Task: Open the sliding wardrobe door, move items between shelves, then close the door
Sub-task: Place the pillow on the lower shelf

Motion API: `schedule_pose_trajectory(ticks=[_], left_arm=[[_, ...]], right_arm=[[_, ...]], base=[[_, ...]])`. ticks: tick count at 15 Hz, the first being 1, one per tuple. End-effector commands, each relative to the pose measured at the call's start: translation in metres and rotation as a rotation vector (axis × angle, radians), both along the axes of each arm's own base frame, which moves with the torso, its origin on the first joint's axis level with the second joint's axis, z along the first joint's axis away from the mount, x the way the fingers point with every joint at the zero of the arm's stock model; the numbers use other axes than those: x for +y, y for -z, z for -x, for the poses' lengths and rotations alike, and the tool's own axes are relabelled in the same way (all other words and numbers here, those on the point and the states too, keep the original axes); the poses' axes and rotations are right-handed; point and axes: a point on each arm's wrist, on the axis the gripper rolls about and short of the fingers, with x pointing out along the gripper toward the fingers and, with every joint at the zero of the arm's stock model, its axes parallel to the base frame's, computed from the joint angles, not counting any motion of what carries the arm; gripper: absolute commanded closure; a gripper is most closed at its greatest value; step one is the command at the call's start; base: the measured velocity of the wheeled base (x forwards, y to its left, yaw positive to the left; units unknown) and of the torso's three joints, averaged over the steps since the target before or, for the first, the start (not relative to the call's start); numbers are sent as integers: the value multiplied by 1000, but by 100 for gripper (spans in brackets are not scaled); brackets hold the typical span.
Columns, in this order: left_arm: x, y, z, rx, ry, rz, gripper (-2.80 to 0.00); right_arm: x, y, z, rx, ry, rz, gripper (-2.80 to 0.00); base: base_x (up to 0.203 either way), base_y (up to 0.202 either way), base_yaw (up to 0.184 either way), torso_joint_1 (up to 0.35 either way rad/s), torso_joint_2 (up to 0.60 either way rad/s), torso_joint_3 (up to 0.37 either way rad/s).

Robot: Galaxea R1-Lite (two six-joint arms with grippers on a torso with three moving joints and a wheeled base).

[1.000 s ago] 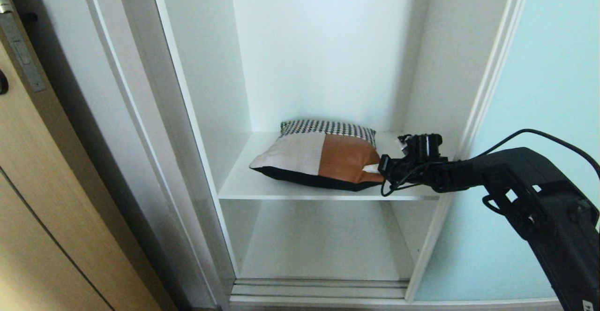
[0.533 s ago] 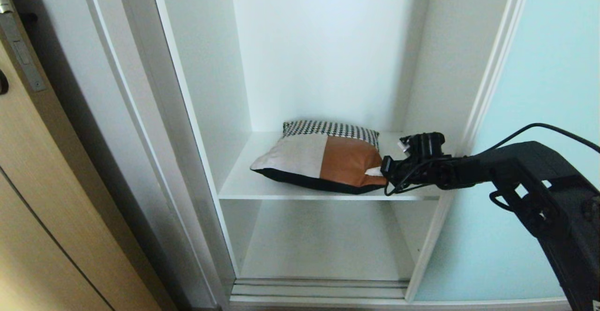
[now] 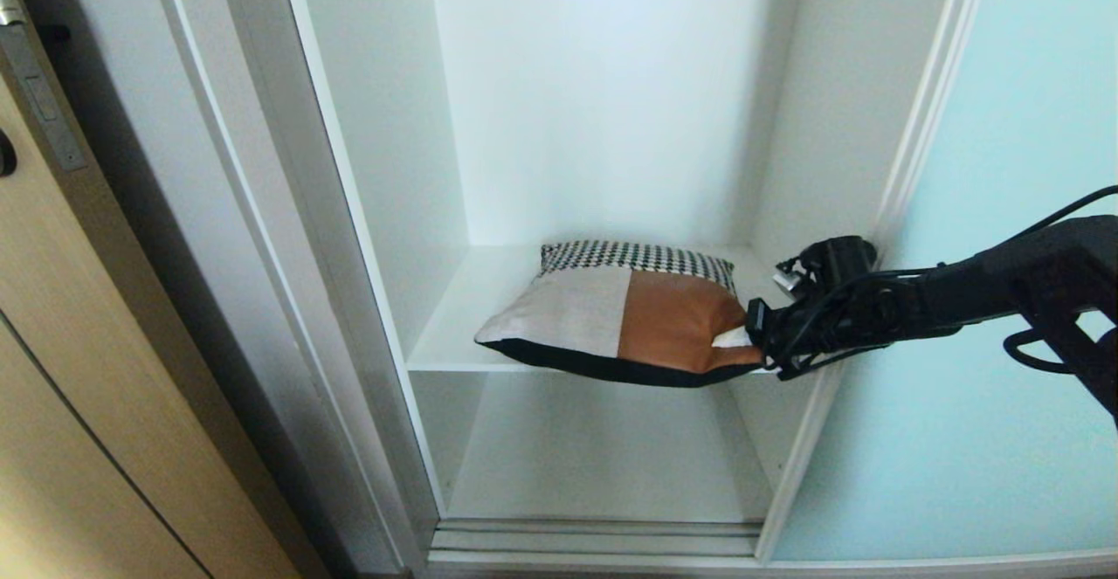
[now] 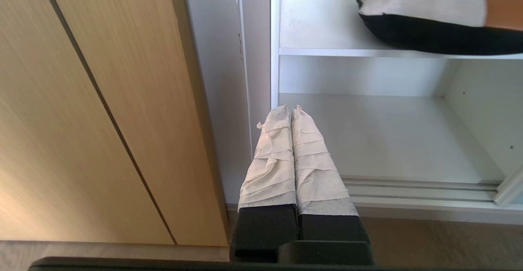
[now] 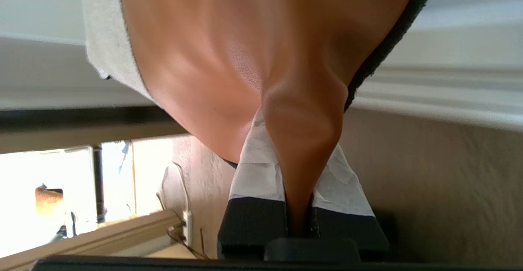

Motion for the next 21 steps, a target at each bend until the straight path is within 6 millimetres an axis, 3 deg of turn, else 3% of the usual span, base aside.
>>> schedule_pose_trajectory(ticks=[1, 5, 13, 17, 19, 21], left_arm=[[0, 0, 0, 2, -1, 2, 0], [0, 0, 0, -1, 1, 11, 0], [0, -4, 1, 56, 6, -48, 0], [0, -69, -11, 142, 12, 5, 0], [0, -96, -32, 220, 14, 24, 0], [-2, -108, -56, 318, 62, 44, 0]], right_arm=[[-5, -18, 20, 10, 3, 1, 0], [-18, -18, 36, 40, 3, 32, 0], [-31, -17, 37, 52, 35, 27, 0], [-31, -13, 35, 64, 36, 24, 0], [-30, -15, 36, 57, 37, 25, 0], [-29, -16, 38, 61, 35, 23, 0]], base=[[0, 0, 0, 0, 0, 0], [0, 0, 0, 0, 0, 0], [0, 0, 0, 0, 0, 0], [0, 0, 0, 0, 0, 0], [0, 0, 0, 0, 0, 0], [0, 0, 0, 0, 0, 0]])
